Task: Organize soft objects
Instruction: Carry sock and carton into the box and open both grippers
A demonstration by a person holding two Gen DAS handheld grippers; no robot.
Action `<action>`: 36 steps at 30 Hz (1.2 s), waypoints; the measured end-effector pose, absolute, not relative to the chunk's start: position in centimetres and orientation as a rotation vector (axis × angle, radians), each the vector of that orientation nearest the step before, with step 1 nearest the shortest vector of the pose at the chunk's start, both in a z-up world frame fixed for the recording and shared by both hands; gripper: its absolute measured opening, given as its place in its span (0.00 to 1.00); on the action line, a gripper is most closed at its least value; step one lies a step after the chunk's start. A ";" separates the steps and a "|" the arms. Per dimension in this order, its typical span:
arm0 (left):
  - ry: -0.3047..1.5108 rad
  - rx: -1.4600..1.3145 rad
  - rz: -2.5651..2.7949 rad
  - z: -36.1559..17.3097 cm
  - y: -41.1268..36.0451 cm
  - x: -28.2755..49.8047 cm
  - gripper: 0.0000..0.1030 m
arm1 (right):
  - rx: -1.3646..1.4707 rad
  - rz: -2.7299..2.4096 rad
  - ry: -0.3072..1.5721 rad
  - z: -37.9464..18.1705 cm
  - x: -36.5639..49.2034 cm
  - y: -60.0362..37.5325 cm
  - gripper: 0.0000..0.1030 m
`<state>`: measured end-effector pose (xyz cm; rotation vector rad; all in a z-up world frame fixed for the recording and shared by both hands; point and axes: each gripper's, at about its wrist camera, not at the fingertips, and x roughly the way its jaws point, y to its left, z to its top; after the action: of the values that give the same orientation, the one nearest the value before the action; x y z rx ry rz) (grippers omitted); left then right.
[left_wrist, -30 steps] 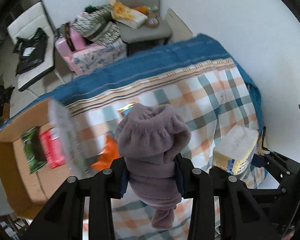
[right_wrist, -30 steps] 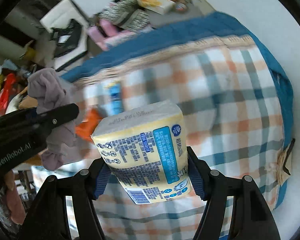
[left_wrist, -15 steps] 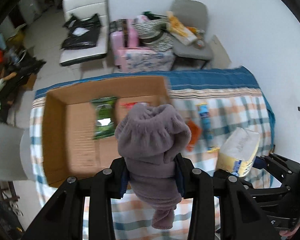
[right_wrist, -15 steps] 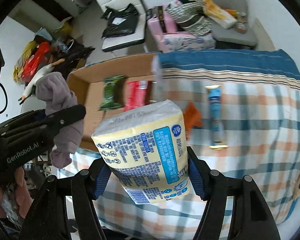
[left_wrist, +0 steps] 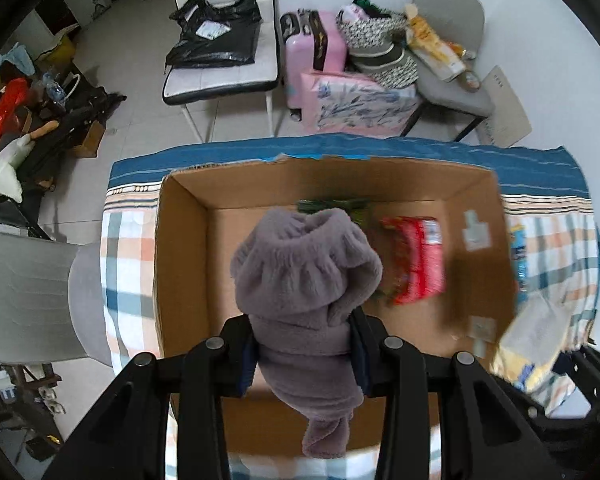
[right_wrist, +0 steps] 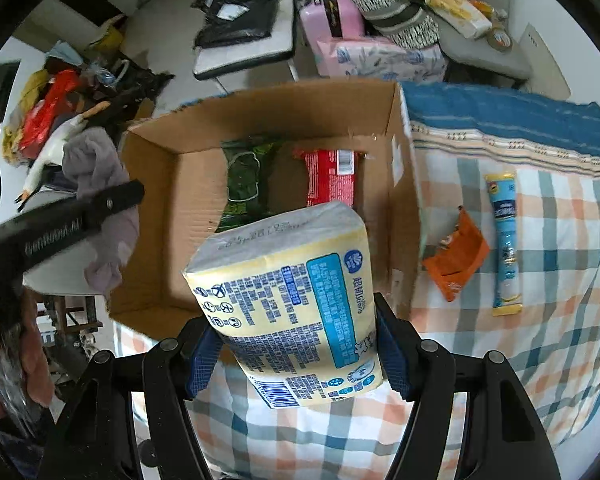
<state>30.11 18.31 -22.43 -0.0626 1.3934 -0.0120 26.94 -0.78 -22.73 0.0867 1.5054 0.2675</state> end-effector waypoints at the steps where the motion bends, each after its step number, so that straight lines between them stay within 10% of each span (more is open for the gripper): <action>1: 1.407 -0.059 -0.011 -23.4 18.7 31.0 0.34 | 0.082 0.255 1.515 -23.4 27.2 -0.4 0.68; 26: 1.568 -0.017 0.017 -31.6 20.1 37.2 0.39 | 0.068 0.106 1.663 -31.6 30.0 0.6 0.80; 30: 1.550 -0.050 0.015 -30.5 20.7 36.8 0.46 | 0.064 0.106 1.644 -30.5 30.1 0.4 0.87; 36: 1.489 -0.086 0.005 -26.9 21.2 34.6 0.85 | 0.048 0.112 1.603 -28.4 29.7 0.2 1.00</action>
<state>34.61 21.19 -26.94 -0.0858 1.4887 0.0052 29.71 0.16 -28.44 0.0479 1.6034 0.1117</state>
